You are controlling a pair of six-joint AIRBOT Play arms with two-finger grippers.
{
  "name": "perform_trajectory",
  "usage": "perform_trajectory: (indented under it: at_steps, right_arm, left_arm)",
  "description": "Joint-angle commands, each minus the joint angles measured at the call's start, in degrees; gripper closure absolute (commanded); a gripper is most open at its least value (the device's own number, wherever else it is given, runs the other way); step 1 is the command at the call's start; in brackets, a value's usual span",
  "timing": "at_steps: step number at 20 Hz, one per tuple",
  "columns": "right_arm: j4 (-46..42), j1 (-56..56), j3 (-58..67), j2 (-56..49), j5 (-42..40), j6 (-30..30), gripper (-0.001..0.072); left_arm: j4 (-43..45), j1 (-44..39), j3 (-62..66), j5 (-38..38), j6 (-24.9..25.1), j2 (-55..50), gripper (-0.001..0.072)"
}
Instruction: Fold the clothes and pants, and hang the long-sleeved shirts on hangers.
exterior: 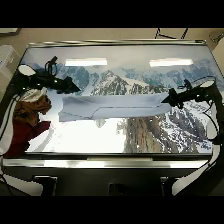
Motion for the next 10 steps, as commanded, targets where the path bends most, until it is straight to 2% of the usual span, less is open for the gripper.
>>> perform_trajectory:
  at_steps: [1, 5, 8, 10]
  right_arm:
    - [3.5, 1.9, 0.8, 6.5, 4.8, -1.8, 0.0669]
    - [3.5, 7.8, 0.8, 19.3, 7.1, 1.0, 0.0668]
    - [3.5, 12.2, 0.8, 28.2, 7.2, 3.1, 0.0668]
    - [3.5, 15.0, 0.8, 32.6, 7.2, 5.1, 0.0668]
  left_arm:
    - [-1.0, -9.1, 0.0, 8.3, -1.6, -2.4, 0.0682]
    - [-1.4, -20.8, 0.0, 17.0, -8.0, -9.2, 0.0683]
    - [-1.4, -25.0, 0.0, 18.9, -12.9, -13.0, 0.0683]
    - [-2.6, -27.3, 0.0, 22.0, -18.1, -14.9, 0.0684]
